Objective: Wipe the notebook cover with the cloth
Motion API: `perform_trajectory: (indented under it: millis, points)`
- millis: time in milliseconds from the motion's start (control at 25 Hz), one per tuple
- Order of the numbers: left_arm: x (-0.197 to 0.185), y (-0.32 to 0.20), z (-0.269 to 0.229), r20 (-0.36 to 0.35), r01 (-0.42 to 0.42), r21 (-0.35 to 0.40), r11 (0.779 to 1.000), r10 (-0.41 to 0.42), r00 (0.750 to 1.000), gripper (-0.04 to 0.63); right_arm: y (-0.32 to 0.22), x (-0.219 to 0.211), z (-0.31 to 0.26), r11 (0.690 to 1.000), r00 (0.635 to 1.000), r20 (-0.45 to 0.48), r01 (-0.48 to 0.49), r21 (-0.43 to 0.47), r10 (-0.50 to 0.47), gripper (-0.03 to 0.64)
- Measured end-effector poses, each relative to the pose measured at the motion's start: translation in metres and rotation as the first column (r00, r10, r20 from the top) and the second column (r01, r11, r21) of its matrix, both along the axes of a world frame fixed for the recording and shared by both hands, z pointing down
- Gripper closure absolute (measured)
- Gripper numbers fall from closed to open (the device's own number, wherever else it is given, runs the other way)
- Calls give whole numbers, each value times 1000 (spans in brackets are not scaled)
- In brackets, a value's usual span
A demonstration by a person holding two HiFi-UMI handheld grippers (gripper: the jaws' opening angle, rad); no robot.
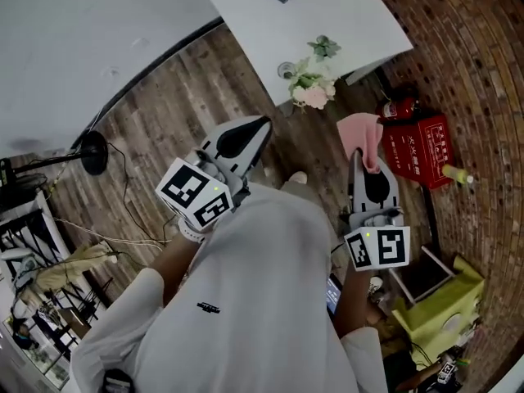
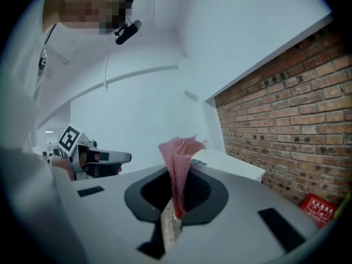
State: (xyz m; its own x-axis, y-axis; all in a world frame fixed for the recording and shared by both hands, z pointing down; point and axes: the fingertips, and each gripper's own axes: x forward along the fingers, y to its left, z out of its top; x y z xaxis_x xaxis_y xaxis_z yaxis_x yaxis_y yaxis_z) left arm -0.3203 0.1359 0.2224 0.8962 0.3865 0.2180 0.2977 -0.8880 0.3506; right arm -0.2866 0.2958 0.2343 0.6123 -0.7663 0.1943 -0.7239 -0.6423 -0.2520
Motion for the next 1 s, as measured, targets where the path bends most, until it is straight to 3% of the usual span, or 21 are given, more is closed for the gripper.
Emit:
perform_trajectory:
  millis: [120,440,760,1000]
  points:
    - [1,30,1,-2,17,6,1000,-17,1000,575,34,-2,4,997,999,33,-13,75,11,594]
    - [4,70,3,20,24,0,1000,-24,1000,575,62,-1,20,998,998,45,37,48,-39,592]
    - [35,61,21,44,71,-31,997,-70,997,575,57,36,28,998,996,67,61,34,-63,592]
    - [89,25,28,47,142,-58,988,-139,989,575,12,98,28,989,987,62,150,6,-150,592]
